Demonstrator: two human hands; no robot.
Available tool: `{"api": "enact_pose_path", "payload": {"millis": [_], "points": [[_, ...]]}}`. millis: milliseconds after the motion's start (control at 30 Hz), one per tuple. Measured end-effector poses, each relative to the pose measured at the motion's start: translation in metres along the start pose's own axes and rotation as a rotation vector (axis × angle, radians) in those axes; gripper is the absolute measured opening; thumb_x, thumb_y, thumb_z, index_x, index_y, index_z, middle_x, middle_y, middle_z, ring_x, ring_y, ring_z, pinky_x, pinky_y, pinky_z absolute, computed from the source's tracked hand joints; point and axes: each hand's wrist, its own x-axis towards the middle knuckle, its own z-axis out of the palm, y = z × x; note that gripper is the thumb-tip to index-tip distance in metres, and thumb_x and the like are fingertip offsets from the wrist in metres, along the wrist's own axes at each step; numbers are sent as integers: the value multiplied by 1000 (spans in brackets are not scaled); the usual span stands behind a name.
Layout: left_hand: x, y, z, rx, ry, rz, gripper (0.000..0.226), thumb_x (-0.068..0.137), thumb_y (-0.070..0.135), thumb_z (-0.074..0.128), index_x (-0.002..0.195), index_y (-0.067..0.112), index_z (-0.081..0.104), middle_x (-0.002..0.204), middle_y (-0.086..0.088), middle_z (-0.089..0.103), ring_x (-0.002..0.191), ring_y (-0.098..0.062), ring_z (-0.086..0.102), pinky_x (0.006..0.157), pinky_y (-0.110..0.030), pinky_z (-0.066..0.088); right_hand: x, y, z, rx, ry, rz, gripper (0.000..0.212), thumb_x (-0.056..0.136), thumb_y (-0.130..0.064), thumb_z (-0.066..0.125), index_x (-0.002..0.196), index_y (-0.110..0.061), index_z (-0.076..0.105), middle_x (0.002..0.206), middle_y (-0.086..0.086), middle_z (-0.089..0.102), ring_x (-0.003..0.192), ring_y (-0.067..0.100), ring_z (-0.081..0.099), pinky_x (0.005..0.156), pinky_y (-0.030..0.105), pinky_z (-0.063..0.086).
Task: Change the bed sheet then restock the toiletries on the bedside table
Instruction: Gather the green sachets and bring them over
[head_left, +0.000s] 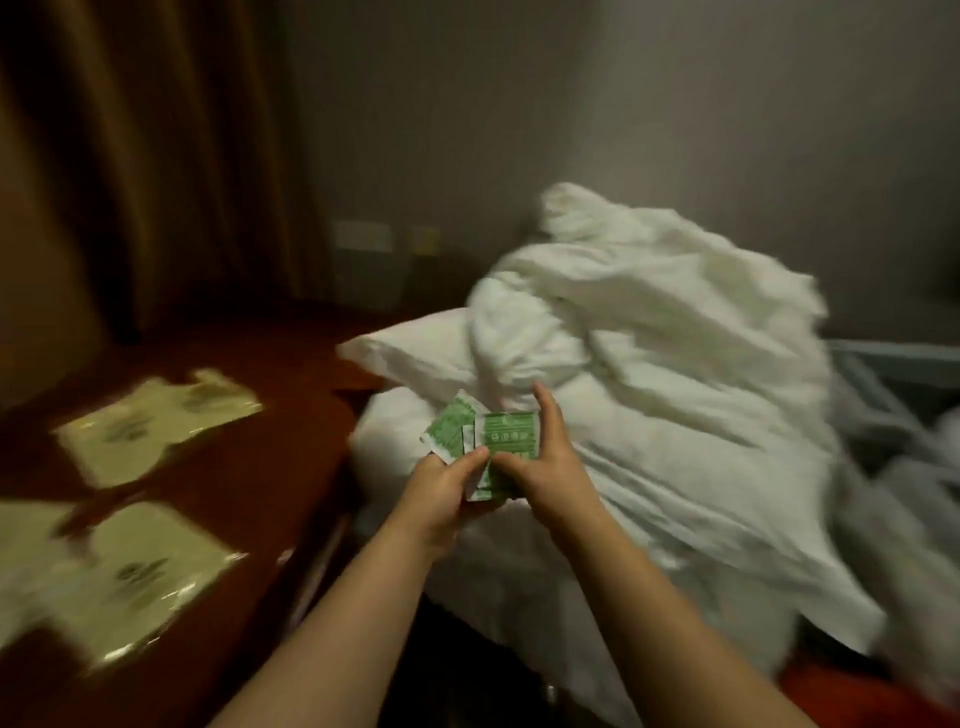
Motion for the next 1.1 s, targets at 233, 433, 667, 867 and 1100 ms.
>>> {"api": "enact_pose_path", "payload": {"millis": [233, 433, 667, 867, 1100], "points": [[-59, -127, 308, 139, -527, -169, 19, 94, 5, 49, 105, 13, 63, 88, -6, 71, 75, -19, 68, 59, -32, 57, -158, 41, -300, -142, 622, 22, 80, 85, 5, 57, 145, -34, 20, 118, -2, 56, 97, 12, 60, 79, 17, 49], [-192, -235, 544, 168, -862, -341, 18, 94, 5, 52, 97, 20, 62, 89, -4, 71, 78, -20, 68, 57, -31, 54, -333, 50, -517, -312, 1050, 116, 69, 92, -3, 54, 145, -37, 25, 136, -13, 39, 118, 10, 45, 92, 25, 46], [-223, -287, 709, 294, -941, -293, 13, 92, 5, 57, 102, 13, 59, 84, -4, 65, 71, -17, 63, 50, -24, 53, -381, 75, -671, -266, 1302, 144, 66, 92, -4, 53, 146, -31, 25, 135, -1, 47, 102, 9, 49, 66, 7, 43], [-191, -344, 838, 289, -941, -231, 25, 91, 4, 56, 113, 15, 56, 100, -6, 65, 91, -25, 65, 76, -40, 57, -368, 102, -790, -355, 1280, 172, 58, 92, -2, 52, 141, -30, 36, 126, 0, 53, 104, 12, 53, 80, 21, 47], [-189, -389, 981, 313, -909, -258, 19, 91, 7, 56, 106, 17, 59, 98, -7, 66, 90, -25, 64, 71, -36, 56, -378, 122, -943, -328, 1287, 198, 34, 92, -5, 54, 119, -26, 55, 111, -6, 53, 94, 8, 51, 67, 13, 42]]}}
